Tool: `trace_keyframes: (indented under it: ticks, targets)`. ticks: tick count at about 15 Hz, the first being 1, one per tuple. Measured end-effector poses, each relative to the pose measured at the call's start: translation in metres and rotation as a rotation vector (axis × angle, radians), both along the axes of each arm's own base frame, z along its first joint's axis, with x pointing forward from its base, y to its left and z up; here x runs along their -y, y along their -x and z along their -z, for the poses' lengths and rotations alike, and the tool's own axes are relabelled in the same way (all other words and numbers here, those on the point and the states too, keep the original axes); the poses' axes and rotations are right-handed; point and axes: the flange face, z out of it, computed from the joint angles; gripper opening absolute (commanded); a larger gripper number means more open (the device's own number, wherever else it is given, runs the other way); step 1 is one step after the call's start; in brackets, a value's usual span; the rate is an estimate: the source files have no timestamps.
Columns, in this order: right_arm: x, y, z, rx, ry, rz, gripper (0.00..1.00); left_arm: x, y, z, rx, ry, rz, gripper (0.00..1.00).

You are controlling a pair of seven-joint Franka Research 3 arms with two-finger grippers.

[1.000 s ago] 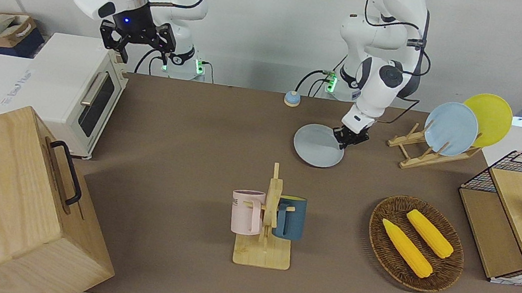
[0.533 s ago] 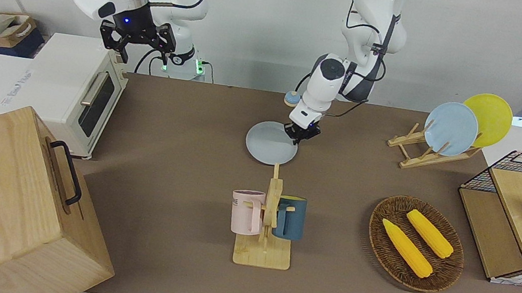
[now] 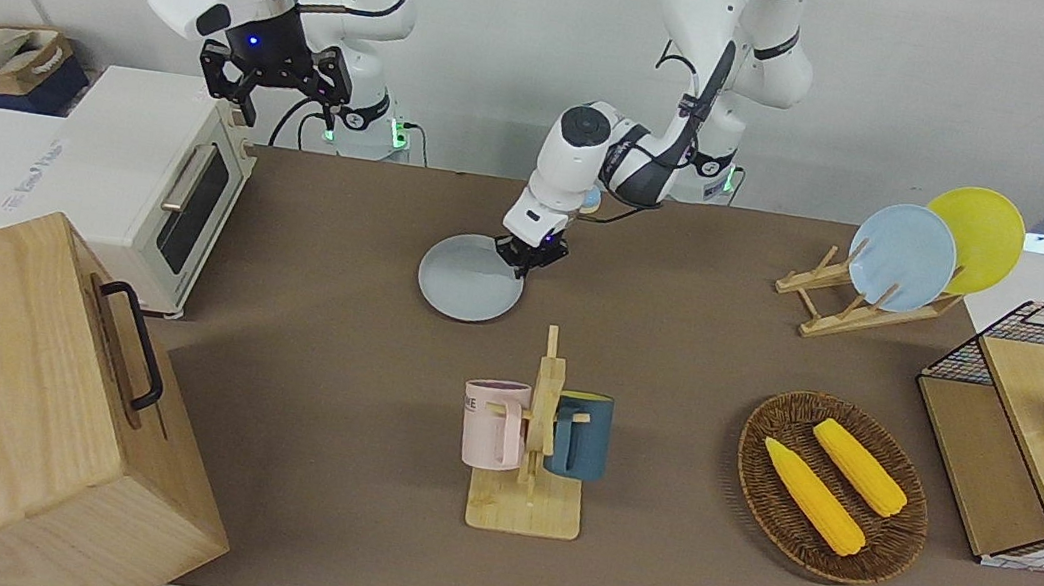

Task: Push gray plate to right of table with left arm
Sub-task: 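Push the gray plate with the left gripper across the table toward the toaster oven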

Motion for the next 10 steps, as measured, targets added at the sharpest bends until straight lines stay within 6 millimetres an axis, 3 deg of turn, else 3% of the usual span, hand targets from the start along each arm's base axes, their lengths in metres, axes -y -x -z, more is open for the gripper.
trace_keyframes:
  ticks: [10]
  targets:
    - [0.000,0.000,0.000,0.000,0.000,0.000,0.983,0.090,-0.003,0.001,0.010,0.046,-0.071,0.04]
